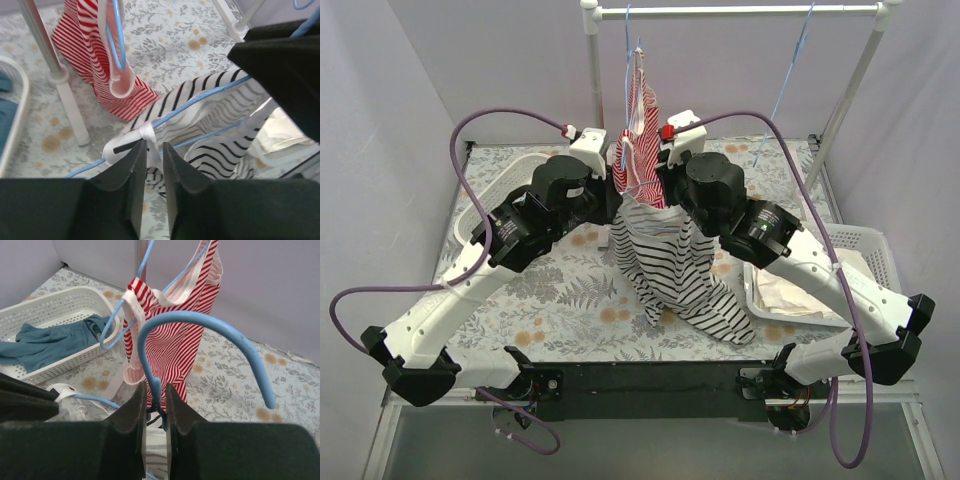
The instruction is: Place the tank top on the hanger
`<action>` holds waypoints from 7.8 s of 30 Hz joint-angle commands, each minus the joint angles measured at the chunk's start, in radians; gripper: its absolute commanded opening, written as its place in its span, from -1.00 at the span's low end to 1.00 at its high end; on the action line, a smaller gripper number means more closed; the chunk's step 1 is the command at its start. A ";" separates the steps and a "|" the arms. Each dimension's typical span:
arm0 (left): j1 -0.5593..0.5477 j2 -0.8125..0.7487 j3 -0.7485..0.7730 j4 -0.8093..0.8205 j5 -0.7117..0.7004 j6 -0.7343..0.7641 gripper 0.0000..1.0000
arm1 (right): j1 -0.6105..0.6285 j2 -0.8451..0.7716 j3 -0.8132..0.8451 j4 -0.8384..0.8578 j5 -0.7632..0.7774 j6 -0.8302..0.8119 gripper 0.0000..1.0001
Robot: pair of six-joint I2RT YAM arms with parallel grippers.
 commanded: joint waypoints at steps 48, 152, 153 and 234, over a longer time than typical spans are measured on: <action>0.003 -0.218 0.024 -0.213 0.547 0.281 0.04 | 0.034 -0.251 0.059 -0.009 -0.376 -0.113 -0.97; -0.049 0.143 0.377 -0.049 -0.314 -0.041 -1.00 | 0.036 -0.706 -0.875 -0.148 -0.371 0.455 0.72; -0.049 0.126 0.374 -0.058 -0.331 -0.041 -1.00 | 0.034 -0.703 -0.875 -0.147 -0.372 0.452 0.72; -0.048 0.196 0.495 -0.023 -0.119 -0.063 -1.00 | 0.056 -0.328 -0.696 0.409 0.438 0.085 -0.97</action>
